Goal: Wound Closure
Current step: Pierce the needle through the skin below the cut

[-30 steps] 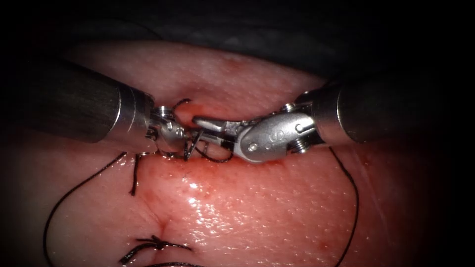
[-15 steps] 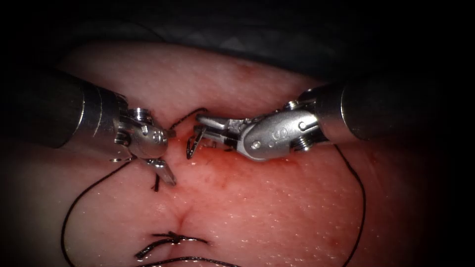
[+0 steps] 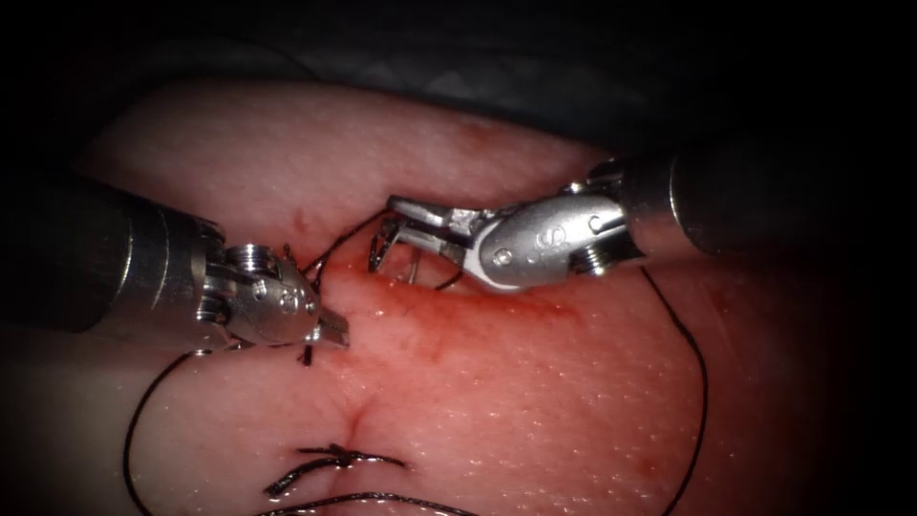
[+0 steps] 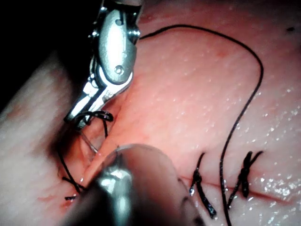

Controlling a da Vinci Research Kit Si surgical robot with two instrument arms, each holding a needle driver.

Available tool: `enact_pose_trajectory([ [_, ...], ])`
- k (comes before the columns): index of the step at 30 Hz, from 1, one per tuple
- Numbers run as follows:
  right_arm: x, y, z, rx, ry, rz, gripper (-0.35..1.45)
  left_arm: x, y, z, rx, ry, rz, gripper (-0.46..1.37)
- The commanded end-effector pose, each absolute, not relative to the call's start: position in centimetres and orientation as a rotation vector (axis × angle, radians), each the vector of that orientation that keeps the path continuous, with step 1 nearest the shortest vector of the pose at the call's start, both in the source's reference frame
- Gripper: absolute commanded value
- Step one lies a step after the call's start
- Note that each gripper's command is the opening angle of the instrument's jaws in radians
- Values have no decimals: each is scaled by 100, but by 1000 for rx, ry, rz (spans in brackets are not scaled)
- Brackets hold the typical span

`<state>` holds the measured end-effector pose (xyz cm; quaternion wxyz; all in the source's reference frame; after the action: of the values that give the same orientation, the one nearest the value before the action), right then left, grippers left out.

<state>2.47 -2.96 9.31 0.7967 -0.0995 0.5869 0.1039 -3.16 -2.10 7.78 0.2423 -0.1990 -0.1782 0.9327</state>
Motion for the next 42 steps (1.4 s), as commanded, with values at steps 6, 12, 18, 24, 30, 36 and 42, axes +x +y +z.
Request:
enact_pose_trajectory([
  [6, 252, -297, 931, -174, 1263, 292, -35, -324, -234, 761, -599, -470, 2538, -35],
  [12, 254, -292, 932, -148, 1259, 313, -35, -324, -244, 759, -597, -462, 2543, -35],
  [18, 254, -279, 938, -107, 1265, 386, -35, -320, -246, 774, -592, -445, 2543, -35],
  [24, 254, -268, 943, -75, 1269, 418, -35, -312, -233, 794, -636, -427, 2522, -35],
  [30, 254, -258, 941, -64, 1269, 433, -35, -308, -230, 810, -736, -396, 2470, -35],
  [36, 254, -250, 939, -48, 1270, 452, -35, -307, -238, 814, -744, -417, 2469, -35],
  [42, 253, -243, 941, -11, 1256, 490, -35, -309, -240, 814, -743, -417, 2469, -35],
])
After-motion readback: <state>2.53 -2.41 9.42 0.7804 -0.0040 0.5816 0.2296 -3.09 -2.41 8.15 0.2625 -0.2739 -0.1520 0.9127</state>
